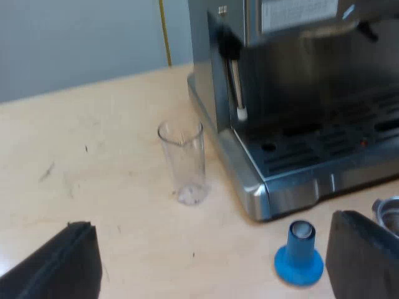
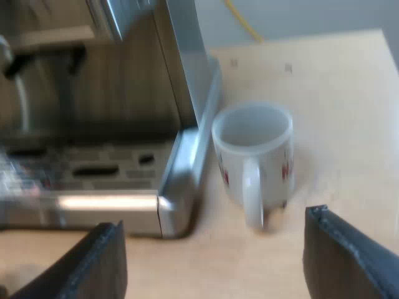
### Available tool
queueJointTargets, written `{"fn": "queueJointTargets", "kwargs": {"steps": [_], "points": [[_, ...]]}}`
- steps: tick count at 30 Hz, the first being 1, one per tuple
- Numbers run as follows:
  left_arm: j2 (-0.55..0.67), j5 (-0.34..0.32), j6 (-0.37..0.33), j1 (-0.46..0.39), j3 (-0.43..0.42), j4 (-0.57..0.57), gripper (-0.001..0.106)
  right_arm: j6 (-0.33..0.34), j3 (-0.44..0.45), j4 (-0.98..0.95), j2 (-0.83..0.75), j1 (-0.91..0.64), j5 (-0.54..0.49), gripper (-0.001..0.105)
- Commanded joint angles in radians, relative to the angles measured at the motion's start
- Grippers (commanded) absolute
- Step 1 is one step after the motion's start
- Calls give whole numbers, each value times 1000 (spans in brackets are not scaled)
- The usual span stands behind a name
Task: Grind coffee beans and then tamp
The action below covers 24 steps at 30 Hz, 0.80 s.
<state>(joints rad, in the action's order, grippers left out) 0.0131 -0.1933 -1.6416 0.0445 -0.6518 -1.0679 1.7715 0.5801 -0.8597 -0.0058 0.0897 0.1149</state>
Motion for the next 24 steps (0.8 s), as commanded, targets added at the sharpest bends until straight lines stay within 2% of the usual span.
{"fn": "queueJointTargets", "kwargs": {"steps": [1, 4, 9, 15, 24], "points": [[39, 10, -15, -2, 19, 15, 80, 3, -13, 6, -47, -6, 3, 62], [39, 8, -15, -2, 36, 15, 80, 3, -37, 6, -47, -6, 3, 62], [39, -50, -15, -2, 63, 11, 80, 3, -66, 6, -47, -6, 3, 62], [39, -51, -15, -2, 104, -23, 80, 3, -94, -2, -47, -6, 3, 62], [38, -51, -7, -2, 107, -18, 80, 3, -119, -42, -46, -6, 3, 62]]}}
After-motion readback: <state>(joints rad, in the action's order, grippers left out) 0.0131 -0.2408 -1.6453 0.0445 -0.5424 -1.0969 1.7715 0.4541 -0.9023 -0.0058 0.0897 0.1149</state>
